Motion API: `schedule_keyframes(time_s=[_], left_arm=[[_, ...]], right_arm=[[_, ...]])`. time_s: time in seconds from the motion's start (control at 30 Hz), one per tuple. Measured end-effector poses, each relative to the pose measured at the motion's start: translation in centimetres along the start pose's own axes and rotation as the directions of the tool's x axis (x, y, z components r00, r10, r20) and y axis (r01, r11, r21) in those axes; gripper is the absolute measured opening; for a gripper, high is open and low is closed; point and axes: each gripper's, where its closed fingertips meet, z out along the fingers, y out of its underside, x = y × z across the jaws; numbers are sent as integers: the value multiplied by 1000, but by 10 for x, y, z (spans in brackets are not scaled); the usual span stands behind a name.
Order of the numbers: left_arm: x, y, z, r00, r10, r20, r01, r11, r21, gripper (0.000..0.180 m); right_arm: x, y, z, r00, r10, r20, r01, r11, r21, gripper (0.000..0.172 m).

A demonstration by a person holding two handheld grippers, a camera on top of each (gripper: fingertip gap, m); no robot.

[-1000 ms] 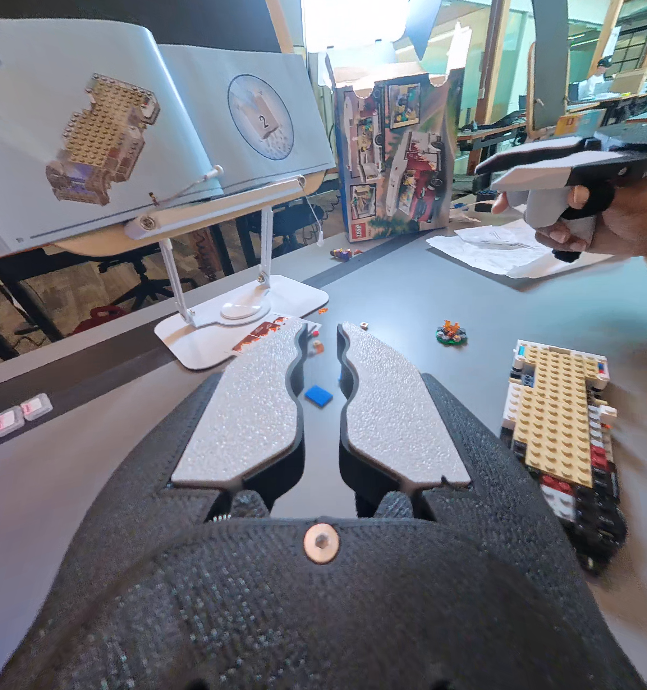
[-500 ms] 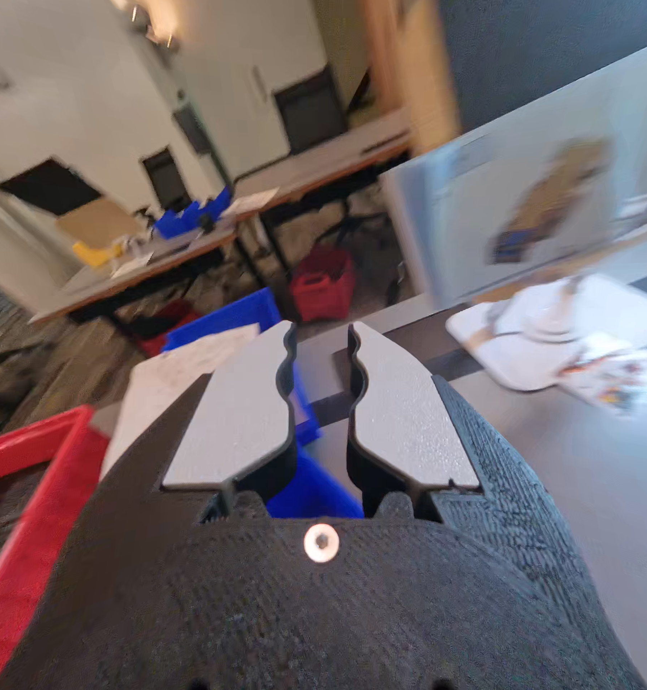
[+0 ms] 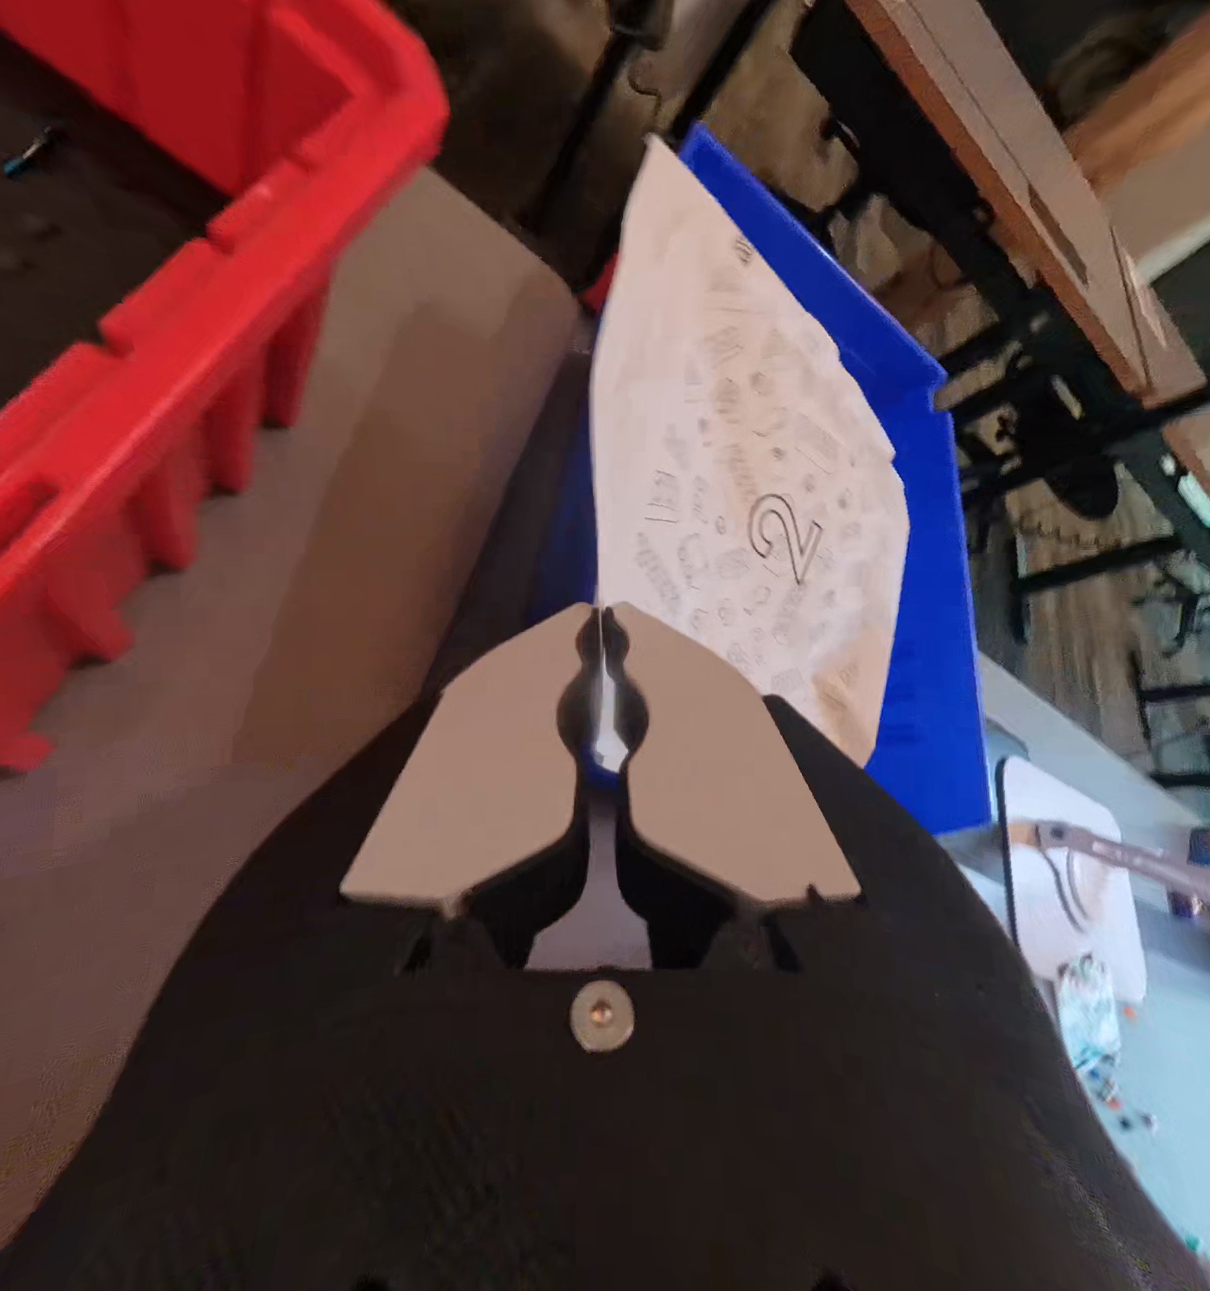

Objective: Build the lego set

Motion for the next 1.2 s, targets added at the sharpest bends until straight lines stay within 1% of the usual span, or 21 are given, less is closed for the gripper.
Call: schedule_keyframes(time_s=[0.07,0.13,0.2,0.23,0.33,0.4,0.43,0.47,0.57,0.63,0.7,0.77,0.83,0.87,0.93,0.97,1.03,1.07,1.1,1.13,1.2], left_arm=[[23,-3,-9,992,117,-41,-118,993,-21,0],[53,-19,-30,967,246,-62,-245,969,25,0],[94,-37,-59,925,372,-77,-364,926,99,1],[116,-46,-76,892,446,-71,-435,891,132,1],[179,-59,-133,741,672,4,-662,728,179,0],[217,-55,-176,620,783,40,-776,605,181,1],[234,-49,-199,558,828,58,-822,541,181,0],[251,-40,-220,510,858,54,-849,493,187,0],[293,5,-269,407,914,1,-894,398,205,0],[317,47,-287,351,935,-56,-907,354,229,0],[340,98,-294,299,945,-131,-911,323,256,0],[365,155,-296,235,945,-228,-908,297,295,0],[390,212,-293,157,933,-323,-904,268,334,0],[403,238,-292,117,925,-363,-898,255,359,0],[426,288,-293,34,887,-461,-879,246,408,0],[435,308,-293,-9,875,-484,-878,225,423,0],[448,342,-296,-97,850,-518,-872,178,456,0],[454,351,-297,-125,851,-510,-863,160,480,0],[458,359,-300,-154,839,-523,-851,156,501,0],[461,366,-304,-171,818,-549,-844,166,511,0],[462,376,-306,-197,803,-562,-815,184,549,0]], right_arm=[[-1,-6,0,1000,-8,-4,8,1000,5,41],[-5,-17,-1,1000,-22,-1,22,999,27,41],[-11,-30,-3,999,-45,5,45,998,54,41],[-14,-37,-4,998,-57,8,56,996,66,41],[-24,-58,-8,996,-86,24,83,991,107,41],[-31,-70,-11,994,-104,40,98,987,130,41],[-35,-75,-12,992,-114,48,106,984,140,41],[-39,-81,-13,990,-125,58,116,982,148,41],[-61,-101,-11,983,-146,113,125,976,179,41],[-80,-116,-7,972,-173,157,143,972,186,44],[-101,-131,-1,955,-223,197,188,965,180,49],[-119,-145,5,927,-311,211,280,946,165,55],[-135,-159,10,879,-419,227,395,907,147,61],[-142,-162,13,849,-468,245,453,884,120,65],[-151,-160,16,778,-550,304,567,823,39,66],[-156,-154,14,740,-568,360,610,793,-3,63],[-165,-137,4,675,-548,493,671,734,-102,46],[-169,-128,-4,640,-529,557,698,704,-134,30],[-173,-122,-12,613,-512,602,712,687,-141,6],[-174,-118,-18,606,-494,624,712,686,-149,0],[-176,-114,-29,621,-430,655,677,716,-172,0]])
